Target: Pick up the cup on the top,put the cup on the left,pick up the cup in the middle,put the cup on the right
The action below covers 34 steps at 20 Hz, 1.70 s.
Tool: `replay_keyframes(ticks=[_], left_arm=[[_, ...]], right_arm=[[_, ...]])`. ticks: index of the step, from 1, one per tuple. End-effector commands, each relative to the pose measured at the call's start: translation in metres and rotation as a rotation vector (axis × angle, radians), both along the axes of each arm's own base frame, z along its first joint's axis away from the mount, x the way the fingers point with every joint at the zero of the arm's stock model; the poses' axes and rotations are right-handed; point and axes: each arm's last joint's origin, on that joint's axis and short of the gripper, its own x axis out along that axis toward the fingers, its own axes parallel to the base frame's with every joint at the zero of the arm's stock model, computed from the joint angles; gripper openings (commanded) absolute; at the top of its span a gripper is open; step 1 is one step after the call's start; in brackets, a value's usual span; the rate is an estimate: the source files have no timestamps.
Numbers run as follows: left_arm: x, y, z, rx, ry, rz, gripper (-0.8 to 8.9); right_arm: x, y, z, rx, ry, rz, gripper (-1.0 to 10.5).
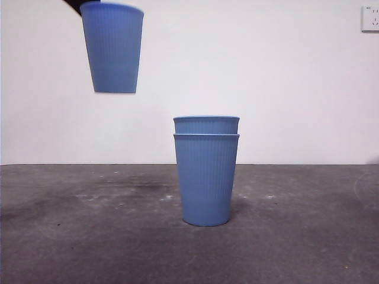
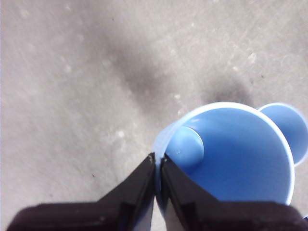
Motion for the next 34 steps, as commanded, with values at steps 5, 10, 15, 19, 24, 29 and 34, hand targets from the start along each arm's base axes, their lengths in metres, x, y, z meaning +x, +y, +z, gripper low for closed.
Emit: replay_keyframes(ticks=[5,10,15,19,24,29,34], left_arm=[[0.018,-0.003,-0.077,0.007,0.084,-0.008,-0.08],[0.02,-0.005,-0.136,-0.033,0.104,0.018,-0.09],[0.022,-0.004,-0.144,-0.041,0.083,0.022,-0.09],[0.021,-0.004,-0.145,-0.039,0.09,0.022,-0.08],[0.021,-0.004,-0.145,-0.041,0.098,0.019,0.45],[0.02,-0.004,-0.146,-0.036,0.109,0.02,1.94],[0.019,-0.002,-0.141,-0.037,0.105,0.032,1.98]], right_arm=[[0.013,0.002,-0.003,0.006,0.004,-0.003,5.7],[0.024,0.006,-0.007,0.009,0.016,0.002,5.7],[0.037,0.019,-0.011,0.023,0.011,0.042,5.7],[0.048,0.04,-0.018,-0.019,0.012,0.075,5.7],[0.059,0.064,-0.026,-0.044,-0.002,0.114,5.7],[0.062,0.074,-0.027,-0.045,-0.022,0.128,5.7],[0.068,0.076,-0.025,-0.029,-0.054,0.093,5.7]])
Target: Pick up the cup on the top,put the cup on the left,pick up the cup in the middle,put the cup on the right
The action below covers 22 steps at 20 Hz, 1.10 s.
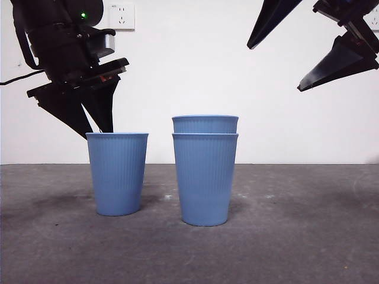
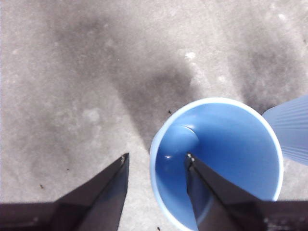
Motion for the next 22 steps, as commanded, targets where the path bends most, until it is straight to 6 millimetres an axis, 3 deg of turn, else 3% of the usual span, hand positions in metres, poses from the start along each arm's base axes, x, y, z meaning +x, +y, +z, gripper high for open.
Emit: replay_keyframes(ticks=[1,6,11,15,17,22], left_arm=[[-0.002,0.004,0.007,-0.01,-0.007,0.021,1.98],[-0.029,0.014,0.052,-0.067,-0.132,0.035,1.98],[-0.094,0.038,0.111,-0.129,-0.281,0.035,1.98],[-0.144,0.057,0.144,-0.19,-0.443,0.035,1.98],[-0.16,0.064,0.153,-0.212,-0.498,0.036,1.98],[-0.181,0.072,0.16,-0.234,-0.537,0.04,1.98]], right_arm=[[0.005,0.005,0.0,0.012,0.005,-0.011,5.7],[0.024,0.031,-0.003,-0.028,0.039,0.031,5.6],[0.039,0.061,-0.023,-0.103,0.096,0.072,4.2],[0.042,0.069,-0.034,-0.161,0.105,0.055,3.4],[0.041,0.071,-0.033,-0.152,0.101,0.061,2.1],[0.039,0.071,-0.037,-0.176,0.144,0.064,1.9]])
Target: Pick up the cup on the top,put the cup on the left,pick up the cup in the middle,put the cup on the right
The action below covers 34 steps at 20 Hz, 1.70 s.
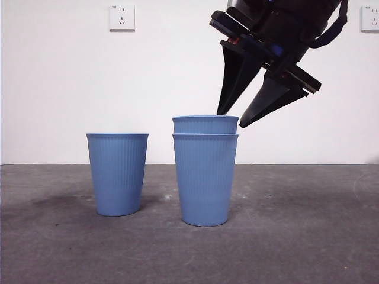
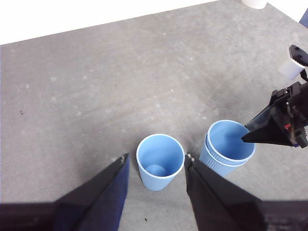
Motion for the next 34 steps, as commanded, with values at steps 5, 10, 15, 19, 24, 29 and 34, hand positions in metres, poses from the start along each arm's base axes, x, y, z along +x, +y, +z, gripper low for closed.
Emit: replay_keyframes(ticks=[5,10,15,19,24,29,34], left_arm=[[-0.005,0.002,0.001,-0.014,0.002,0.011,1.98],[-0.005,0.002,0.001,-0.012,0.008,0.012,1.98],[-0.005,0.002,0.0,-0.011,0.009,0.011,1.98],[-0.005,0.002,0.0,-0.008,0.017,0.011,1.98],[-0.006,0.003,-0.002,-0.002,0.03,0.011,1.98],[-0.006,0.003,-0.002,0.005,0.033,0.008,1.98],[-0.006,0.003,-0.002,0.01,0.034,0.005,1.98]], right_arm=[[0.001,0.004,-0.004,0.002,0.02,-0.011,1.3],[0.001,0.004,-0.004,-0.014,0.011,-0.023,-0.1],[0.002,0.004,-0.004,-0.009,0.01,-0.03,-0.1],[0.002,0.004,0.004,0.008,-0.014,-0.03,-0.1],[0.001,0.003,0.033,0.047,-0.07,-0.039,-0.1],[0.0,0.002,0.052,0.032,-0.087,-0.045,-0.1],[-0.016,-0.009,0.089,0.059,-0.152,-0.044,-0.1]])
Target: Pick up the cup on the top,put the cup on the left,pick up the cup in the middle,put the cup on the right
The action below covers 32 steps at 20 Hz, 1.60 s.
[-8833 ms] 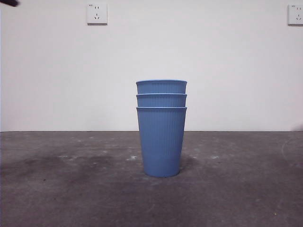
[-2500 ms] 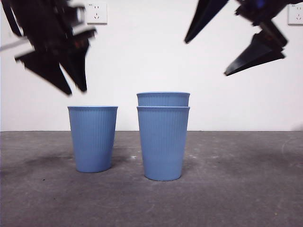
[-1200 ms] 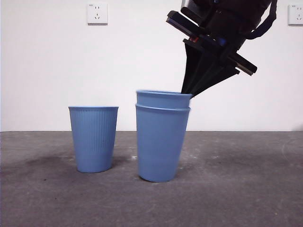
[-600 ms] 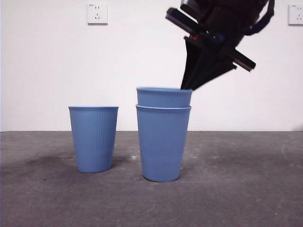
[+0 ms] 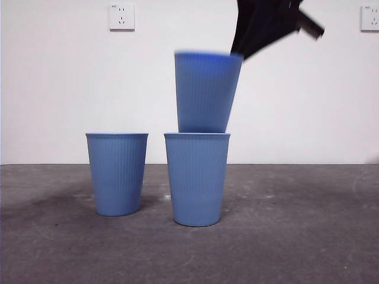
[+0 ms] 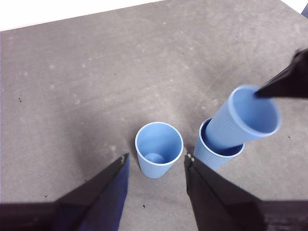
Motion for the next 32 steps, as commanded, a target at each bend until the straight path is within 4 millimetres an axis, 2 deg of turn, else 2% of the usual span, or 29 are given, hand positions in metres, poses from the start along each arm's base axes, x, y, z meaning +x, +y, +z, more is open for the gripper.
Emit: replay_keyframes(ticks=[1,4,6,8,10,13,16,19,27,28,31,32], left_arm=[[0.0,0.0,0.001,0.002,-0.007,0.001,1.98],[0.0,0.0,0.001,0.003,-0.006,0.0,1.98],[0.0,0.0,0.001,0.003,-0.006,0.0,1.98],[0.0,0.0,0.0,0.003,-0.004,-0.001,1.98],[-0.001,0.001,0.0,0.006,0.004,0.0,1.97],[-0.001,0.001,-0.001,0.009,0.013,0.0,1.98],[-0.001,0.001,-0.001,0.009,0.012,0.0,1.98],[-0.001,0.001,-0.001,0.009,0.013,0.0,1.98],[-0.001,0.001,-0.001,0.009,0.018,-0.002,1.98],[-0.002,0.001,-0.002,0.01,0.021,-0.003,1.98],[-0.002,0.001,-0.002,0.012,0.027,-0.003,1.98],[-0.002,0.001,-0.002,0.012,0.027,-0.003,1.98]], right_arm=[[-0.013,-0.01,0.029,0.008,-0.09,-0.01,-0.1],[-0.028,-0.028,0.048,-0.065,-0.164,-0.068,-0.1],[-0.027,-0.045,0.048,-0.102,-0.14,-0.116,-0.1],[-0.017,-0.062,0.039,-0.143,-0.084,-0.159,-0.1],[-0.005,-0.07,0.027,-0.121,-0.044,-0.17,-0.1],[0.008,-0.074,-0.005,-0.108,0.003,-0.18,-0.1],[0.015,-0.072,-0.043,-0.09,0.046,-0.172,-0.1],[0.019,-0.073,-0.07,-0.087,0.064,-0.183,-0.1],[0.032,-0.072,-0.098,-0.111,0.135,-0.196,-0.1],[0.033,-0.071,-0.101,-0.113,0.144,-0.198,0.1],[0.034,-0.071,-0.098,-0.093,0.125,-0.214,2.8],[0.033,-0.071,-0.094,-0.085,0.112,-0.221,3.4]])
